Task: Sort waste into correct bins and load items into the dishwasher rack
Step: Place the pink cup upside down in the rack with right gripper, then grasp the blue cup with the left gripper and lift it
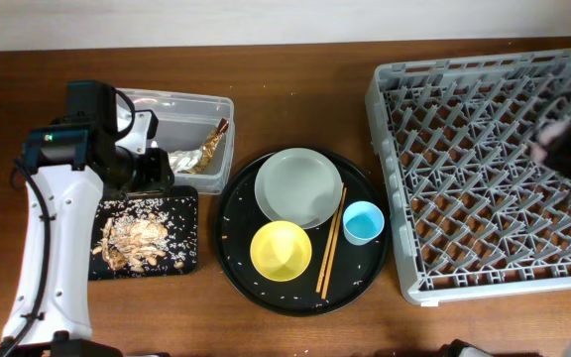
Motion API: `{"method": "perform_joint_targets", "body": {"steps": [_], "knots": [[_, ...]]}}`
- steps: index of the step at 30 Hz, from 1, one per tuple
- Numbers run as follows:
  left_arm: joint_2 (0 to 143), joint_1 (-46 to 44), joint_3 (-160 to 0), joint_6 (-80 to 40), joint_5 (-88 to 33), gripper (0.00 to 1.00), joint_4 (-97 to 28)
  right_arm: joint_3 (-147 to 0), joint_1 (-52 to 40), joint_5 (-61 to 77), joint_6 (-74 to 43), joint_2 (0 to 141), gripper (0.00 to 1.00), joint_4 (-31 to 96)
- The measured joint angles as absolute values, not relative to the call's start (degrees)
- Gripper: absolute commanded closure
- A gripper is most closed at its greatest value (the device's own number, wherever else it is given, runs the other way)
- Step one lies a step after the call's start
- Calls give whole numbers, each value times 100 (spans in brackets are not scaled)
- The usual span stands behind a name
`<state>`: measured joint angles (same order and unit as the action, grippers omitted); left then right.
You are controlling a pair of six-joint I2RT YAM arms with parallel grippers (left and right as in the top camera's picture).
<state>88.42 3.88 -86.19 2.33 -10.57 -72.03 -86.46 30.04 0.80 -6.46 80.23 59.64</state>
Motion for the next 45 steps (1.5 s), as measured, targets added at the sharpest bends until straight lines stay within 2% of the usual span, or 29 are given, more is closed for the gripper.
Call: {"method": "perform_joint_targets", "body": {"steps": [6,8,9,11,12,14,20,22,24,28,32,35,41,42,43,45], "knots": [[8842,388,-8619,233,-1044,50,-7203,-8665,4272,-27,-1033,9292,73,5977],[8842,388,-8619,233,-1044,50,-7205,-8667,4438,-25,-1057,9594,65,6062],[8842,388,-8619,233,-1044,50,-7205,-8667,4477,-23,-1063,9710,55,6093],[8842,388,-8619,235,-1044,49,-7205,-8667,4519,-21,-1076,9957,27,6156],[8842,388,-8619,235,-1044,49,-7203,-8667,4519,-16,-1103,10012,17,6187],[8842,388,-8619,235,-1044,49,-7203,-8667,4519,-19,-1098,10038,9,6222],[8842,388,-8619,233,-1085,45,-7177,-8667,4508,644,-1114,9998,9,6436],[8840,373,-8619,233,-1302,44,-7063,-8667,4381,917,-1072,9616,9,6519],[8842,239,-8619,233,-1525,40,-6775,-8672,4080,1072,-1031,9052,9,6674],[8842,-851,-8619,224,-1732,37,-5913,-8718,2987,1197,-987,8106,4,7240],[8962,-2261,-8617,211,-1826,34,-5162,-8720,2290,1125,-969,8095,1,7596],[9601,-3216,-8619,34,-1848,34,-4644,-8720,2115,1083,-967,8095,0,7684],[10912,-4023,-8619,-285,-1865,35,-4073,-8720,2110,1059,-965,8095,1,7738],[11045,-4073,-8617,-292,-1865,36,-4042,-8720,2110,1057,-963,8095,1,7736],[11146,-4097,-8619,-305,-1865,43,-4016,-8720,2110,1057,-963,8095,1,7736],[11389,-4119,-8617,-311,-1865,66,-4005,-8720,2110,1055,-961,8095,1,7738]]}}
